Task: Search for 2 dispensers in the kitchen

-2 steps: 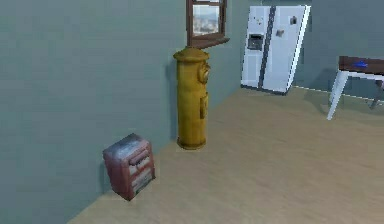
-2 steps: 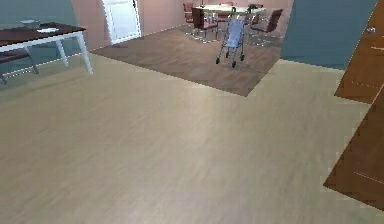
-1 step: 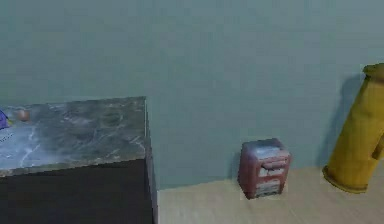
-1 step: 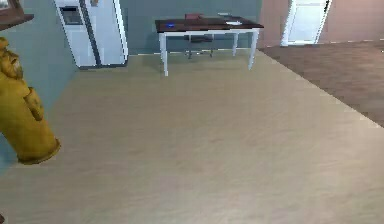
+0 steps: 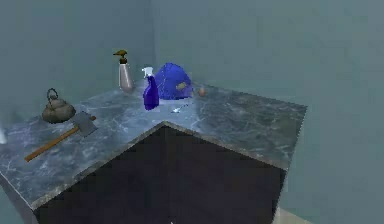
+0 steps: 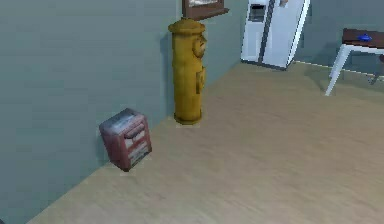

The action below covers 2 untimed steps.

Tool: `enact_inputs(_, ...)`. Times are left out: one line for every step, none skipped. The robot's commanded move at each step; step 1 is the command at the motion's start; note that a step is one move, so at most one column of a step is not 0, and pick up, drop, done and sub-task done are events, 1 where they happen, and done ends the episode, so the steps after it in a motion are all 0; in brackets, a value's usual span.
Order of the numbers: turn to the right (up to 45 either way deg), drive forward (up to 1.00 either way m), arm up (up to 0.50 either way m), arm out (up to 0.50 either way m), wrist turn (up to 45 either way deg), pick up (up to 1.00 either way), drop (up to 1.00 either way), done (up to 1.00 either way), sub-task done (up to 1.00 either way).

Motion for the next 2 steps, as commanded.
enact_inputs(-18.0, 0.00, 0.00, 0.00, 0.0, 0.00, 0.00, 0.00, 0.00)
enact_inputs(0.0, 0.00, 0.00, 0.00, 0.0, 0.00, 0.00, 1.00, 0.00)
